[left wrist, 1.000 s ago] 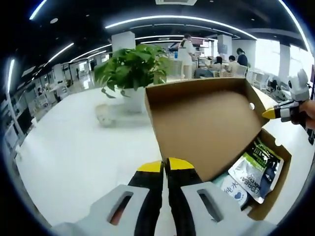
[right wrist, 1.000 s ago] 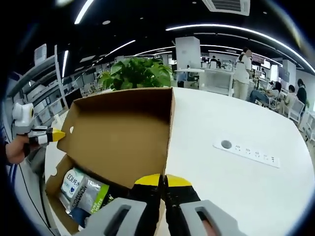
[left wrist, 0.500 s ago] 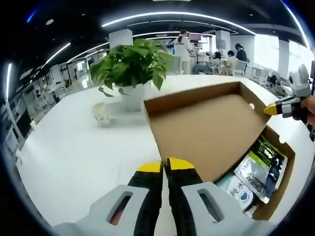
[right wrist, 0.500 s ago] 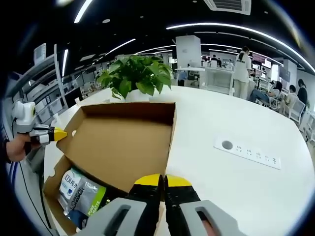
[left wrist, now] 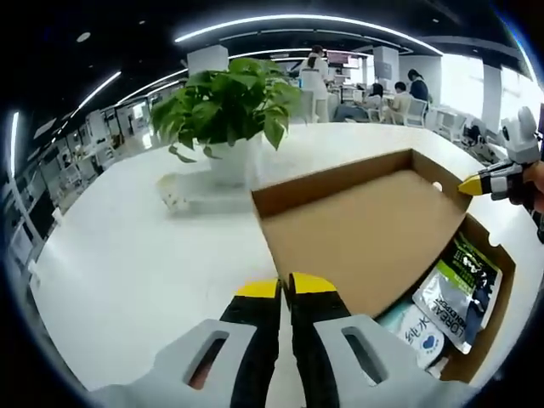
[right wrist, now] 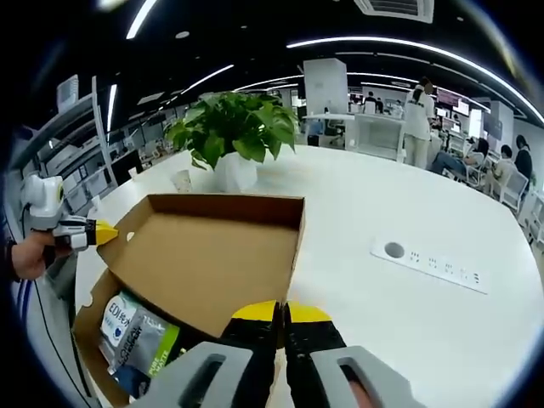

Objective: Operate the shoe box by opening the lid, removing the specified soft item, and placing it in the target area until the item is outside and the box remains undamaged.

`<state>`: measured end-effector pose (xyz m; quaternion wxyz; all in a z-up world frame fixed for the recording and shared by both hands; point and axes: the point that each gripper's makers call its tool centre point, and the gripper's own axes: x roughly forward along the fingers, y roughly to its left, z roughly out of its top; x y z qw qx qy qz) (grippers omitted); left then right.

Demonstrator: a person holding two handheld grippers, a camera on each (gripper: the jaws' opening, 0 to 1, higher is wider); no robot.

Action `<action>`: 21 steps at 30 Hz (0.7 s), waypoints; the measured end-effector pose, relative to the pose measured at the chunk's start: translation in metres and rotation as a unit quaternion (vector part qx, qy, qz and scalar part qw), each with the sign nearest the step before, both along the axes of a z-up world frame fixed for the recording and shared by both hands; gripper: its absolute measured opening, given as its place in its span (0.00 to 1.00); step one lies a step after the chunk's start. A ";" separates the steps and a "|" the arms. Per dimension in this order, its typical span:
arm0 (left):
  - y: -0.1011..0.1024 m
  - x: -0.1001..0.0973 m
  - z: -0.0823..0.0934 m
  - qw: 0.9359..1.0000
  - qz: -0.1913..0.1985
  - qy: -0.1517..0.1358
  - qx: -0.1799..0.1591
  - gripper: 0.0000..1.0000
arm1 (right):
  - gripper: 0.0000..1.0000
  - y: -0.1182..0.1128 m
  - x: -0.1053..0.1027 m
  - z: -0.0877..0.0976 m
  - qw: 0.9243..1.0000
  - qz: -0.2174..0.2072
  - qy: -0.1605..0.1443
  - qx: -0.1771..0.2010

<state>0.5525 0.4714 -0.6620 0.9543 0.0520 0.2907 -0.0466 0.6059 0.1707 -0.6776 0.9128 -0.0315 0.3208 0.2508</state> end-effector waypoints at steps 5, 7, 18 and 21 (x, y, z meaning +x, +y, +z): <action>0.000 0.003 -0.003 1.000 0.004 0.007 0.003 0.02 | 0.00 0.000 0.003 -0.003 1.000 0.000 0.003 -0.001; 0.001 0.004 -0.004 1.000 0.004 0.009 0.004 0.02 | 0.00 0.001 0.004 -0.004 1.000 0.000 0.004 -0.001; 0.002 0.008 -0.010 1.000 0.006 0.021 0.005 0.02 | 0.00 0.003 0.004 -0.007 1.000 -0.001 0.012 -0.003; 0.002 0.008 -0.012 1.000 0.006 0.024 0.006 0.03 | 0.00 0.003 0.004 -0.007 1.000 0.000 0.013 -0.005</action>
